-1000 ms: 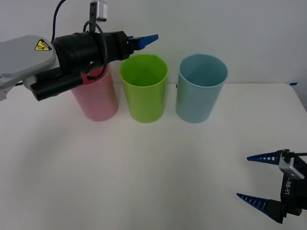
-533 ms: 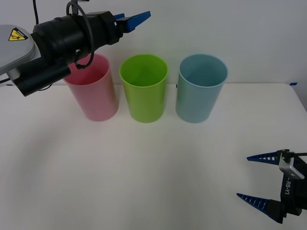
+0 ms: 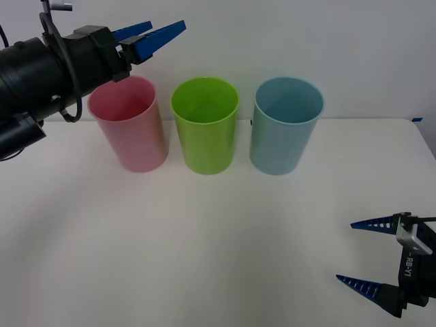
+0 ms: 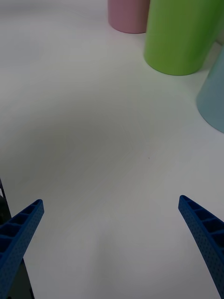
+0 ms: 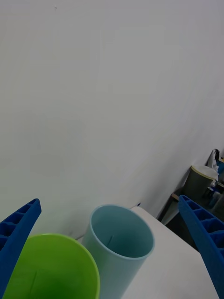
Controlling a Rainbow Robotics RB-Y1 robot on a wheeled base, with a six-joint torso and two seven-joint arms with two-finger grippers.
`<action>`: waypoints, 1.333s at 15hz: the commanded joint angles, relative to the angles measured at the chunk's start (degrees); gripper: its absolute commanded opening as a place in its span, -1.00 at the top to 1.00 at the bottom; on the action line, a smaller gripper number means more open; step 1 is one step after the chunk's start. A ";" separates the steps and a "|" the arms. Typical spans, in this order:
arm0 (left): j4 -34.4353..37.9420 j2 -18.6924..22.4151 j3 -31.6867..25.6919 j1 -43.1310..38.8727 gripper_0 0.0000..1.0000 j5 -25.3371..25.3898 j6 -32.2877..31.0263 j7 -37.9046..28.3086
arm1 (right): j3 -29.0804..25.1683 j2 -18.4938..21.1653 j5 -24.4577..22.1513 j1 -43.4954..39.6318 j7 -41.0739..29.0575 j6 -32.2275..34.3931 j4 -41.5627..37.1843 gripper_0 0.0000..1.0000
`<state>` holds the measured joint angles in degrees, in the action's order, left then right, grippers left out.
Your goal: Put cans in the blue bin and PET bottles in the pink bin and trash in the green bin.
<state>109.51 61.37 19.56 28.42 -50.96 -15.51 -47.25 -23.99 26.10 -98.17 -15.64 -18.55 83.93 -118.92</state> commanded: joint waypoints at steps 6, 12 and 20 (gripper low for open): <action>10.90 -0.82 -20.08 -24.73 -1.00 -4.76 -10.60 -1.00 | 0.00 0.00 0.00 0.00 0.00 0.00 0.00 -1.00; 13.63 -9.08 -31.16 -37.12 -1.00 -14.17 -21.49 -2.50 | 0.00 0.00 0.00 0.00 0.00 0.00 0.00 -1.00; 14.51 -23.93 -38.63 -45.47 -1.00 -25.33 -35.73 -4.08 | 0.00 0.00 0.00 0.00 0.00 0.00 0.00 -1.00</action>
<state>123.84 38.95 -18.41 -16.55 -75.39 -49.68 -51.30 -23.99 26.10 -98.17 -15.64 -18.54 83.93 -118.92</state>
